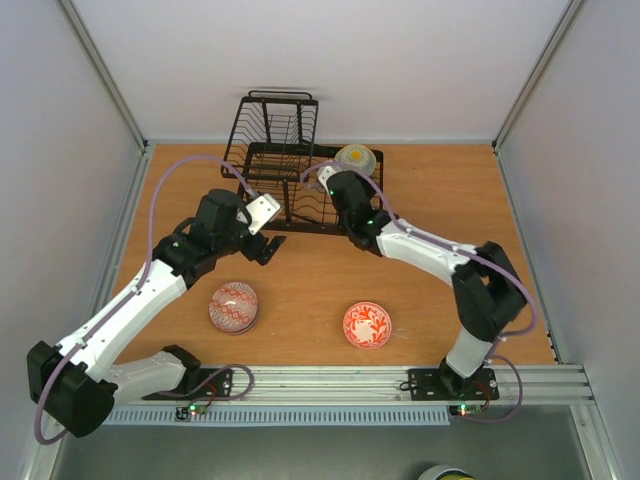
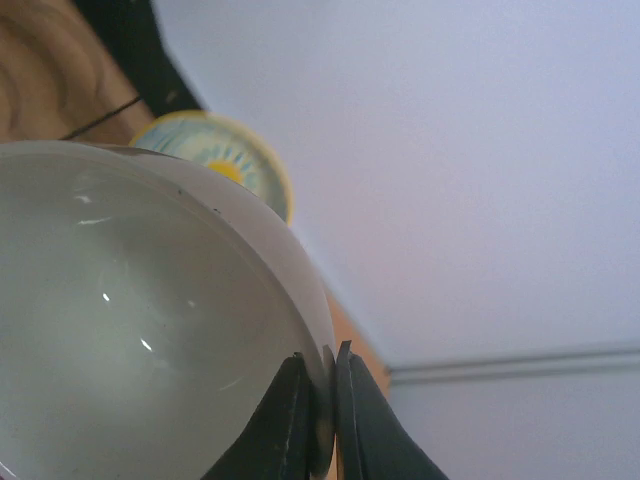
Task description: Load the bowls into the dish rack
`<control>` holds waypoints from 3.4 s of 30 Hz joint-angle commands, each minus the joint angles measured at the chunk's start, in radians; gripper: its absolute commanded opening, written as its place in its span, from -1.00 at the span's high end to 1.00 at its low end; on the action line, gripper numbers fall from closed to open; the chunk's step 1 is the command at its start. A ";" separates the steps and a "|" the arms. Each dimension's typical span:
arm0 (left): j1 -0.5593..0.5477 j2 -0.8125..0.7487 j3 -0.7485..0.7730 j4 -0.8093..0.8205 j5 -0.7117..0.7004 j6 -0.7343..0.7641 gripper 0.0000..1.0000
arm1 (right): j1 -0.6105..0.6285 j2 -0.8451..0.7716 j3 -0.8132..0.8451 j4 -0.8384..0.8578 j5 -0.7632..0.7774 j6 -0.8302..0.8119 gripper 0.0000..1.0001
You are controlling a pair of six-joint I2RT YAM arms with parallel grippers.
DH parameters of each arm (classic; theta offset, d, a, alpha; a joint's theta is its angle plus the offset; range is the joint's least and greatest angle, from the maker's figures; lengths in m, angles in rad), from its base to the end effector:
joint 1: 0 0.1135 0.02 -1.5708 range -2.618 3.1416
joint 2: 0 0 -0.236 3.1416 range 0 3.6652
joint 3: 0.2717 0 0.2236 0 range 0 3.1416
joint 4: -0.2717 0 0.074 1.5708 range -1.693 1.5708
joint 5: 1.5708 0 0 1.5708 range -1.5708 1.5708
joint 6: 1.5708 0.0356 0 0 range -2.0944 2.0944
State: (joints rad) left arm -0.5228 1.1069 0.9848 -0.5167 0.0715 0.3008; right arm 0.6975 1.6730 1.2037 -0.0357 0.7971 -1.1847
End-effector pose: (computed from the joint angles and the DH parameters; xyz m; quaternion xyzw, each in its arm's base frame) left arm 0.1923 -0.1138 0.2926 0.3721 0.8117 -0.0815 0.4427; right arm 0.2845 0.2052 0.2565 -0.5255 0.6268 -0.4373 0.3738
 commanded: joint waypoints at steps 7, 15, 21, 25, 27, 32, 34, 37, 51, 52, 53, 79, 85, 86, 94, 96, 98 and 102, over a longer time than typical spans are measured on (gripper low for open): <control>0.006 -0.033 -0.032 0.063 -0.028 0.021 -0.99 | -0.061 0.330 0.128 1.095 -0.030 -0.815 0.97; 0.006 -0.028 -0.041 0.072 -0.034 0.027 -0.99 | -0.109 0.379 0.133 1.079 -0.057 -0.784 0.97; 0.006 -0.019 -0.049 0.081 -0.035 0.029 -0.99 | -0.110 0.384 0.080 1.088 -0.071 -0.768 0.97; 0.006 -0.018 -0.042 0.069 -0.029 0.028 -0.99 | -0.109 0.420 0.073 1.119 -0.066 -0.764 0.97; 0.006 -0.016 -0.041 0.067 -0.034 0.027 -0.99 | -0.108 0.437 0.066 1.136 -0.067 -0.766 0.97; 0.007 -0.008 -0.043 0.074 -0.037 0.031 -0.99 | -0.108 0.481 0.076 1.133 -0.082 -0.756 0.97; 0.007 -0.005 -0.043 0.074 -0.036 0.031 -0.99 | -0.111 0.505 0.090 1.137 -0.088 -0.760 0.97; 0.007 -0.005 -0.043 0.073 -0.042 0.033 -0.99 | -0.116 0.543 0.116 1.138 -0.087 -0.763 0.97; 0.007 0.006 -0.044 0.071 -0.040 0.035 -0.99 | -0.147 0.642 0.188 1.210 -0.095 -0.844 0.97; 0.007 0.005 -0.044 0.072 -0.040 0.035 -0.99 | -0.150 0.646 0.189 1.206 -0.096 -0.845 0.97; 0.007 0.005 -0.045 0.069 -0.040 0.034 -0.99 | -0.153 0.650 0.193 1.205 -0.097 -0.848 0.97; 0.009 -0.002 -0.051 0.073 -0.042 0.037 -0.99 | -0.182 0.677 0.219 1.217 -0.100 -0.855 0.07; 0.012 -0.007 -0.051 0.077 -0.042 0.036 -0.99 | -0.181 0.656 0.200 1.248 -0.100 -0.833 -0.17; 0.012 -0.007 -0.052 0.077 -0.040 0.037 -0.99 | -0.180 0.646 0.191 1.259 -0.104 -0.830 -0.18; 0.012 -0.016 -0.048 0.074 -0.024 0.032 -0.99 | -0.129 0.399 0.021 1.169 -0.073 -0.636 -0.22; 0.012 -0.019 -0.050 0.075 -0.024 0.032 -0.99 | -0.115 0.310 -0.018 1.075 -0.037 -0.548 -0.22; 0.012 -0.020 -0.053 0.079 -0.024 0.033 -0.99 | -0.100 0.211 -0.058 0.960 0.021 -0.450 -0.22; 0.012 -0.018 -0.053 0.080 -0.017 0.032 -0.99 | -0.069 -0.029 -0.106 0.476 0.036 -0.031 -0.22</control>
State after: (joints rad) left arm -0.5163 1.1061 0.9401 -0.4881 0.0399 0.3267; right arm 0.5953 1.8786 1.1072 0.7952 0.7921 -1.6806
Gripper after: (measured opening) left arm 0.994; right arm 0.612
